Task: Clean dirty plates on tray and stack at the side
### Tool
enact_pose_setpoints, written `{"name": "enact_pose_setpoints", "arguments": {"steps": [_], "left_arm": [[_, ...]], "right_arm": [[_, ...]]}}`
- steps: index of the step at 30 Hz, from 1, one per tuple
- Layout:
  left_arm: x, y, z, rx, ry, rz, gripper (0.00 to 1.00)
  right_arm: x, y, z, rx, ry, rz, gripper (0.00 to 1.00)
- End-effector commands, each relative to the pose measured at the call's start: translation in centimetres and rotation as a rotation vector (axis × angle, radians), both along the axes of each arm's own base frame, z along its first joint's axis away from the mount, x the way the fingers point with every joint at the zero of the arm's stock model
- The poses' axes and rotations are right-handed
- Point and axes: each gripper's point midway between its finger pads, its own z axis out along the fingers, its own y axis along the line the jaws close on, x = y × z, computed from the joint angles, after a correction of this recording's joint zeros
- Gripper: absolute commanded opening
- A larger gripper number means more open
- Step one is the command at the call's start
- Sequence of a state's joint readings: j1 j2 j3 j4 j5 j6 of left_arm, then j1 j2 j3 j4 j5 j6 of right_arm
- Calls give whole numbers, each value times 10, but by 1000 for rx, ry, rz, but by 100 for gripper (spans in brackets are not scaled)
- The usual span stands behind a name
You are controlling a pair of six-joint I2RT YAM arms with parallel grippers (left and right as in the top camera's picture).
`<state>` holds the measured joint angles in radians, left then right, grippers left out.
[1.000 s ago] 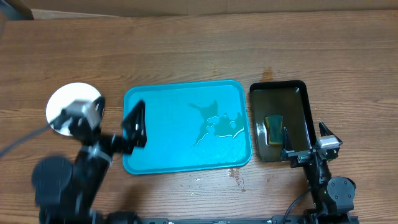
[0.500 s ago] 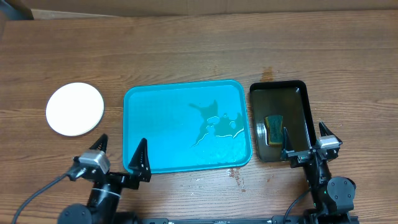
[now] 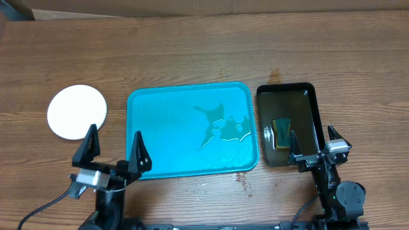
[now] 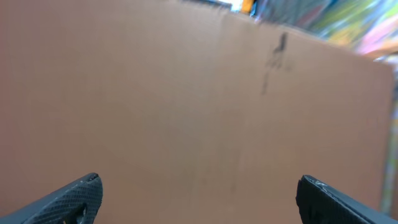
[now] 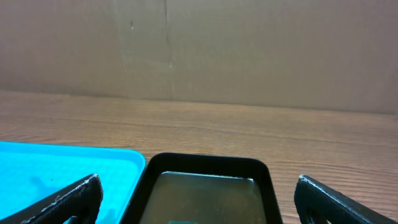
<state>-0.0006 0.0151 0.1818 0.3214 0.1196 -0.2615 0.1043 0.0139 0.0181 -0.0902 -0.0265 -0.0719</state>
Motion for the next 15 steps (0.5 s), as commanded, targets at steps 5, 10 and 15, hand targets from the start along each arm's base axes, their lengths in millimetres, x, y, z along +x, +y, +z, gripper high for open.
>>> {"name": "enact_pose_setpoints", "arguments": {"steps": [5,10,15], "left_arm": [[24,13,-59,-25,128,76,100],[35,15,-96,-23,233,86,100],[42,20,-139,-19,412,122,100]], "right_arm": [[0,-1,-1,-3,-8,-5,100],[0,-1,-1,-3,-8,-5,100],[0,-1,-1,-3,-7,-5,100]]}}
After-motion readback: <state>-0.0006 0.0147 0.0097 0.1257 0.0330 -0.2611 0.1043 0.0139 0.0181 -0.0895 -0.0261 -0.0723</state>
